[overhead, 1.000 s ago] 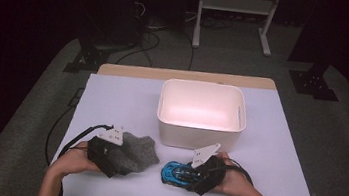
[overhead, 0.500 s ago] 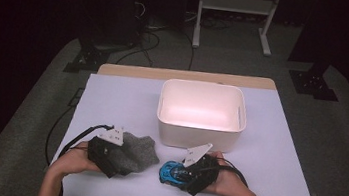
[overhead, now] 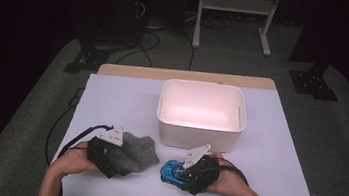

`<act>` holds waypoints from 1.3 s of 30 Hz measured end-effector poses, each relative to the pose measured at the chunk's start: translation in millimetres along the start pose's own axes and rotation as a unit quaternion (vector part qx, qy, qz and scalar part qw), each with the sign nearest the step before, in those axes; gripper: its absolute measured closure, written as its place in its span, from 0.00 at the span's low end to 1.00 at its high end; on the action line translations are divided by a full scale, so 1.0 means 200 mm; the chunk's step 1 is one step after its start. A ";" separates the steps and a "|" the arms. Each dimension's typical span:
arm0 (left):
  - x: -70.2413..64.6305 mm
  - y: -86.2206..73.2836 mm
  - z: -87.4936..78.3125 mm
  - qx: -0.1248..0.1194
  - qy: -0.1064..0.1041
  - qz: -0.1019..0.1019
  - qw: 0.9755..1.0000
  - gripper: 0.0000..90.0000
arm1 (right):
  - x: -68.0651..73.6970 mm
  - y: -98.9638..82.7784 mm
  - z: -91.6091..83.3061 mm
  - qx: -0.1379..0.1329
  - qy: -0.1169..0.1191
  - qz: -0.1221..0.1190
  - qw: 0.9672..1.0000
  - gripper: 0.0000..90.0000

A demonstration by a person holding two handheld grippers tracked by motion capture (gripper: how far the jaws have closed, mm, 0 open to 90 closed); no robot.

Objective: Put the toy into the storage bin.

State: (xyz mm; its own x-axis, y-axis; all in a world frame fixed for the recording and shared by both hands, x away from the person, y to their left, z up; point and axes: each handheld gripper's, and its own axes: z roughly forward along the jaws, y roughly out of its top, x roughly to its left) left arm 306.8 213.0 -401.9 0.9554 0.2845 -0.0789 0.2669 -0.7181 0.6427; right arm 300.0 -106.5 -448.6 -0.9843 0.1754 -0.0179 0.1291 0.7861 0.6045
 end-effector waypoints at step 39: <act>0.01 0.00 0.01 0.005 -0.005 -0.002 1.000 0.11 | 0.01 -0.07 -0.04 -0.003 -0.001 0.020 1.000 0.20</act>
State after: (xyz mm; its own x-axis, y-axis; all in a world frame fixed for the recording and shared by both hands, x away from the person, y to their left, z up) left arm 307.9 212.2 -404.7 0.9552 0.2822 -0.0890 0.2729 -0.7237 0.6339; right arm 295.4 -121.7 -451.0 -0.9782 0.2076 0.0057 0.1681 0.7753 0.6088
